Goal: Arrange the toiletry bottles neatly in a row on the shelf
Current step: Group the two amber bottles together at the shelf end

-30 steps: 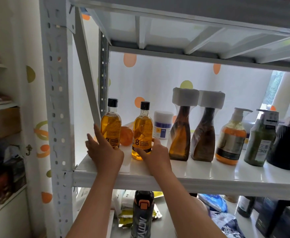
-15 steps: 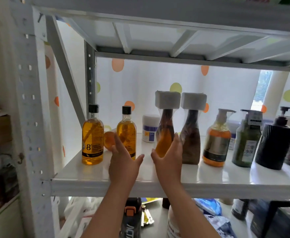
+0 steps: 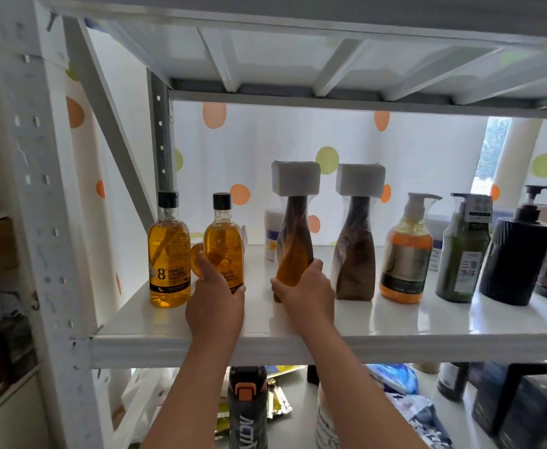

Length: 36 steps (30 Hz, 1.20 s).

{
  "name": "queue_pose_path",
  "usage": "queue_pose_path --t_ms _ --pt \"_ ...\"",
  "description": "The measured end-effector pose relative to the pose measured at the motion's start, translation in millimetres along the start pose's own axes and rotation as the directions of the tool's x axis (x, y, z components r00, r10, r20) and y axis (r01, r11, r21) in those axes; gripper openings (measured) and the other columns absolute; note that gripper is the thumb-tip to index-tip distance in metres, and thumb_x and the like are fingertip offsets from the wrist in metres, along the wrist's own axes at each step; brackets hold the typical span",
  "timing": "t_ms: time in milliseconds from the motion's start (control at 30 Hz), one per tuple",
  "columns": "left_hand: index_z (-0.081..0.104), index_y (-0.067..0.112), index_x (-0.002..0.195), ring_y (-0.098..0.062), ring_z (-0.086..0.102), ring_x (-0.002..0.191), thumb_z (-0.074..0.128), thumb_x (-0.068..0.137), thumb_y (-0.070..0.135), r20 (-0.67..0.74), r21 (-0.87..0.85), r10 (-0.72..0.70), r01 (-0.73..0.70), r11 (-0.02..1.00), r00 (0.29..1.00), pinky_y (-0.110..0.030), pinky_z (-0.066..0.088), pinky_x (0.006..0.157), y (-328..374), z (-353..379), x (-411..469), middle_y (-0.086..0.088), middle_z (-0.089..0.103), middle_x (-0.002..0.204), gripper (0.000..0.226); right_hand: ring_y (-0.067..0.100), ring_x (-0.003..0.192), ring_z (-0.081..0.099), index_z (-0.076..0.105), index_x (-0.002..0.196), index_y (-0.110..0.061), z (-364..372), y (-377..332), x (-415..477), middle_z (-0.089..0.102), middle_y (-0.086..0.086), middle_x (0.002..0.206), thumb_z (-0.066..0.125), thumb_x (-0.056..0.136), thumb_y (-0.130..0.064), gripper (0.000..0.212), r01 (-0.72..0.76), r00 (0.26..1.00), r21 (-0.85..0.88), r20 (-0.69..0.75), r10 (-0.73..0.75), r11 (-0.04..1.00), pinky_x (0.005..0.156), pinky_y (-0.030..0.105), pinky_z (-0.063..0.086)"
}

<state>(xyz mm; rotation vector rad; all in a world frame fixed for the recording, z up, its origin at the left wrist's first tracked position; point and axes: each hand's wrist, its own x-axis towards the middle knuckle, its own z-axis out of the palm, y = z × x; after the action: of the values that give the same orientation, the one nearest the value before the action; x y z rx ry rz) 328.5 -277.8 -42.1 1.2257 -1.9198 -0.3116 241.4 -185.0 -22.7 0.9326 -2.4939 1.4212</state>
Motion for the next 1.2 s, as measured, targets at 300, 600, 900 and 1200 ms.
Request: queue_pose_path --t_ms 300,600,900,1200 --pt "-0.001 0.013 0.148 -0.029 0.064 0.104 0.062 0.087 0.039 -0.02 -0.026 -0.031 0.031 0.999 0.999 -0.037 0.054 0.08 0 -3 -2 -0.013 0.06 0.122 0.092 0.026 0.111 0.06 0.037 0.128 -0.014 11 -11 -3 0.058 0.005 0.125 0.07 0.076 -0.051 0.072 0.044 0.999 -0.058 0.024 -0.043 0.997 0.091 0.034 0.05" --pt "-0.008 0.019 0.148 -0.03 0.065 0.105 0.062 0.085 0.04 -0.046 -0.052 -0.046 0.044 0.998 0.998 -0.041 0.056 0.079 -2 7 -2 -0.013 0.054 0.134 0.097 0.024 0.112 0.059 0.035 0.132 -0.017 11 -6 -2 0.058 0.004 0.125 0.069 0.076 -0.054 0.075 0.083 0.996 -0.038 0.022 -0.082 0.996 0.09 0.031 0.049" --pt "0.027 0.024 0.142 -0.024 0.059 0.115 0.058 0.088 0.036 -0.214 -0.254 0.095 -0.15 0.956 0.972 -0.037 0.053 0.087 35 -16 -50 -0.004 0.056 0.134 0.063 0.018 0.121 0.05 0.049 0.129 -0.012 -20 31 11 0.055 0.007 0.128 0.068 0.083 -0.031 0.053 0.251 0.886 0.064 -0.416 -0.203 0.966 0.098 0.019 0.038" --pt "0.038 0.024 0.142 -0.012 0.037 0.135 0.028 0.101 0.033 0.385 -0.675 0.22 0.11 0.73 0.896 -0.024 0.027 0.106 128 25 -55 0.003 0.039 0.149 0.044 0.026 0.125 0.049 0.015 0.146 -0.015 -43 68 42 0.047 0.011 0.138 0.072 0.078 -0.038 0.092 -0.074 0.99 0.073 -0.118 0.082 0.995 0.098 0.035 0.046"
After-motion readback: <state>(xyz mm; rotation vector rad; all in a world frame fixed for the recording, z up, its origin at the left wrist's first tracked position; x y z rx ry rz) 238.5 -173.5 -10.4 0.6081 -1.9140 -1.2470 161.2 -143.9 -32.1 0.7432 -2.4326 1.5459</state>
